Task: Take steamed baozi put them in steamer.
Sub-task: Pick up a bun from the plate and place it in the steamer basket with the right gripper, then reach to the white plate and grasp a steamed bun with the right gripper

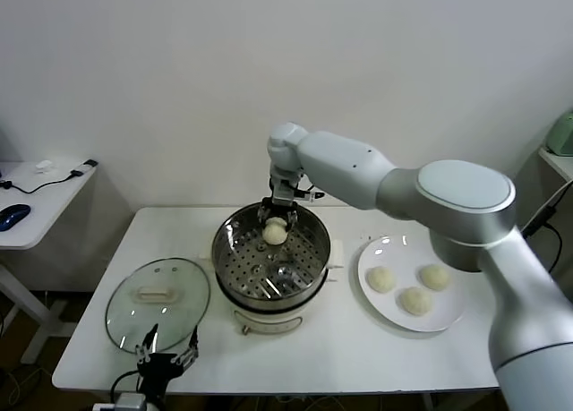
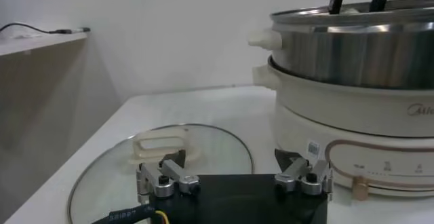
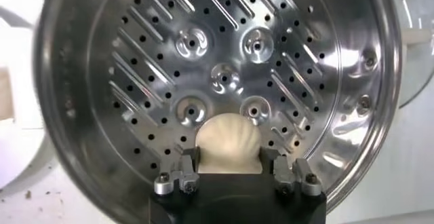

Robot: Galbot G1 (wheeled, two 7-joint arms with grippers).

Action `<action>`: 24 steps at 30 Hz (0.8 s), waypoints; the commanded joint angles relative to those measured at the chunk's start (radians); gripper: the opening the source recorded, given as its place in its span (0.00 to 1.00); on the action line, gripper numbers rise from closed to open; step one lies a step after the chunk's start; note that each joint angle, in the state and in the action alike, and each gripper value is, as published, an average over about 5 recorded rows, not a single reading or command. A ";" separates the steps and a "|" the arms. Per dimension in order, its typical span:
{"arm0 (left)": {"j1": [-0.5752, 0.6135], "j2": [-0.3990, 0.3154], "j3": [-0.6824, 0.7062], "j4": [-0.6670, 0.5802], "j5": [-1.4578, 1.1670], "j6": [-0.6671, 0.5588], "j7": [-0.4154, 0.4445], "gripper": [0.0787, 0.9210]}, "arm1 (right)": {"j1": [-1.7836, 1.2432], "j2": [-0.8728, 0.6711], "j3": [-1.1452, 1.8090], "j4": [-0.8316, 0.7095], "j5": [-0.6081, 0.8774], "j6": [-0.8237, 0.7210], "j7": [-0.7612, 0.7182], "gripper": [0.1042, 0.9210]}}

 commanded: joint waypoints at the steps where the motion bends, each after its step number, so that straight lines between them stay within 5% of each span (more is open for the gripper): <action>1: 0.000 0.000 -0.001 0.000 -0.003 0.001 -0.001 0.88 | -0.038 0.046 0.039 -0.102 -0.028 0.043 0.019 0.70; 9: 0.010 -0.002 -0.002 -0.015 -0.002 0.004 0.000 0.88 | 0.188 -0.104 -0.098 0.118 0.353 -0.015 -0.080 0.88; 16: 0.020 -0.006 -0.001 -0.029 0.003 0.004 0.001 0.88 | 0.497 -0.390 -0.427 0.450 0.793 -0.376 -0.035 0.88; 24: 0.018 -0.006 0.004 -0.034 0.006 -0.001 0.001 0.88 | 0.636 -0.739 -0.694 0.699 0.785 -0.793 0.093 0.88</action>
